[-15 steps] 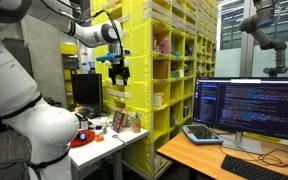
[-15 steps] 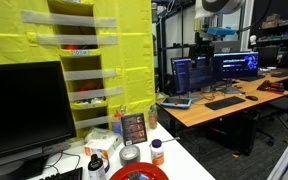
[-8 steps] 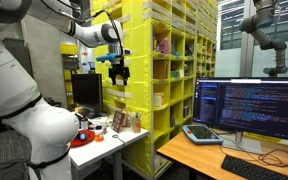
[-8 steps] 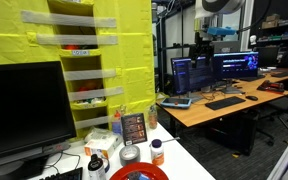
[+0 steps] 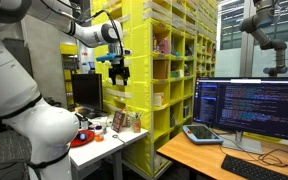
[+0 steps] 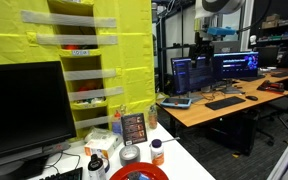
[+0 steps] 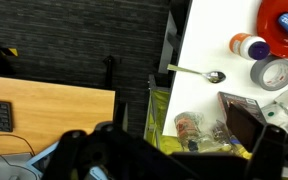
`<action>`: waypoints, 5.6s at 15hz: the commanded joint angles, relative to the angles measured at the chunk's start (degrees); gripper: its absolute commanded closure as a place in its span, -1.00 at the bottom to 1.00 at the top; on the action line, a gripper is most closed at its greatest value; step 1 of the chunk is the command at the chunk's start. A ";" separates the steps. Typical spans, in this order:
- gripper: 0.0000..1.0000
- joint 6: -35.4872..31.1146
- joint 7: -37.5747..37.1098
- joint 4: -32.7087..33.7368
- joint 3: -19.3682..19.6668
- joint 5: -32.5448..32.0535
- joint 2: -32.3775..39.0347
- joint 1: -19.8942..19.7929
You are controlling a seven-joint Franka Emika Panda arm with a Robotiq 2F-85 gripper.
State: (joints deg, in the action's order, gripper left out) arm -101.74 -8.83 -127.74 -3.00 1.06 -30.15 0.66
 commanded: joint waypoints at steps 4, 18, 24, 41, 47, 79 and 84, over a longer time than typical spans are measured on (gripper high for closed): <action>-1.00 -0.39 -0.21 0.11 -0.53 0.18 -0.08 0.08; -0.98 -5.42 -3.59 5.01 -7.45 -1.36 19.92 3.40; -0.03 -4.71 -8.24 10.98 -8.87 -4.28 35.10 7.22; 0.98 -4.66 -9.45 20.50 -6.36 -4.73 51.40 12.20; 0.98 -4.53 -9.46 20.61 -6.36 -4.73 51.42 12.23; 0.98 -4.48 -9.49 20.64 -6.37 -4.73 51.44 12.30; 0.98 -4.48 -9.49 20.64 -6.36 -4.73 51.44 12.30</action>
State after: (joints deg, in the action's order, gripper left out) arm -106.30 -18.63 -107.20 -10.56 -4.09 21.34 11.86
